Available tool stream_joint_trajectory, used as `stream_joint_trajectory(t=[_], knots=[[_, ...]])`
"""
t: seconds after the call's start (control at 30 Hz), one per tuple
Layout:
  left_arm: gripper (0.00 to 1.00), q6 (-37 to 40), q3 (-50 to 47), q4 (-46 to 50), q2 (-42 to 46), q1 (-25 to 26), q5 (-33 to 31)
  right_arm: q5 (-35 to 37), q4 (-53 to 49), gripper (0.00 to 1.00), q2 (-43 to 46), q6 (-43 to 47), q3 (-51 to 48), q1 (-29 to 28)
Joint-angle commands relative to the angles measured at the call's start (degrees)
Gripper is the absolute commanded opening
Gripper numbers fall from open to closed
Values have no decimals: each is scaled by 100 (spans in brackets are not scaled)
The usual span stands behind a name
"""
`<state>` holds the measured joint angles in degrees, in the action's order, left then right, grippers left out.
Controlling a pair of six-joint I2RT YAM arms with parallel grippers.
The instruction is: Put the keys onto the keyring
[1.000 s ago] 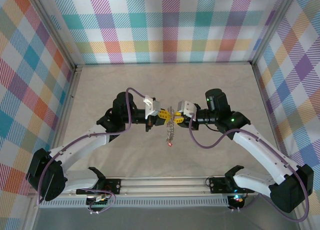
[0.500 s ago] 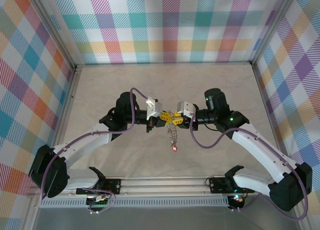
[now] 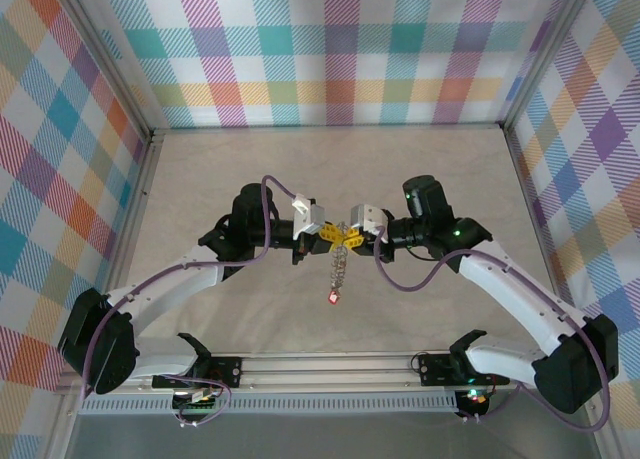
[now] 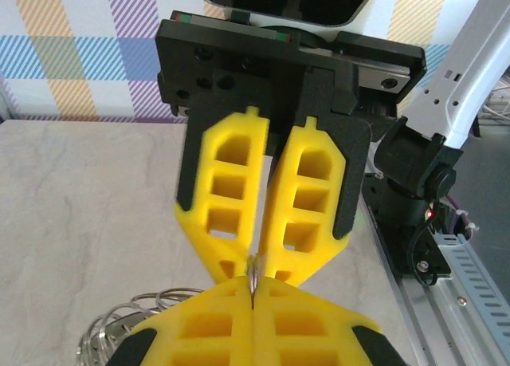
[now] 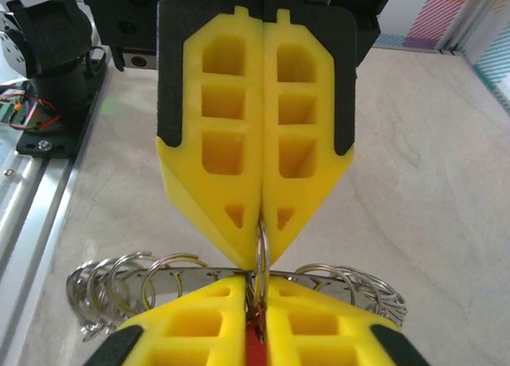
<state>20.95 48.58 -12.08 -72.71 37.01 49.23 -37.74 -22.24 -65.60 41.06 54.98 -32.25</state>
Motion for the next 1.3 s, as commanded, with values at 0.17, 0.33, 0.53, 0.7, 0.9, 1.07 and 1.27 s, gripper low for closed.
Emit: stream_joint_trajectory(t=[0.17, 0.33, 0.53, 0.7, 0.9, 1.07, 1.27], knots=[[5, 258, 121, 201, 112, -19, -133, -287, -239, 0, -101, 153, 276, 26], [14, 550, 424, 1011, 24, -19, -215, 32, -770, 0, -275, 397, 478, 25], [16, 1159, 1098, 2346, -338, -13, -318, 681, -1399, 0, -440, 674, 777, -33], [16, 1203, 1233, 2456, -556, 5, -71, 826, -1550, 0, -550, 664, 935, -115], [17, 1198, 1208, 2385, -657, 25, -148, 721, -1398, 0, -532, 651, 908, -115], [17, 1146, 1217, 2313, -727, 49, -224, 505, -1305, 0, -541, 611, 879, -115], [18, 950, 1126, 1961, -794, 80, -419, 461, -1297, 0, -515, 613, 883, -124]])
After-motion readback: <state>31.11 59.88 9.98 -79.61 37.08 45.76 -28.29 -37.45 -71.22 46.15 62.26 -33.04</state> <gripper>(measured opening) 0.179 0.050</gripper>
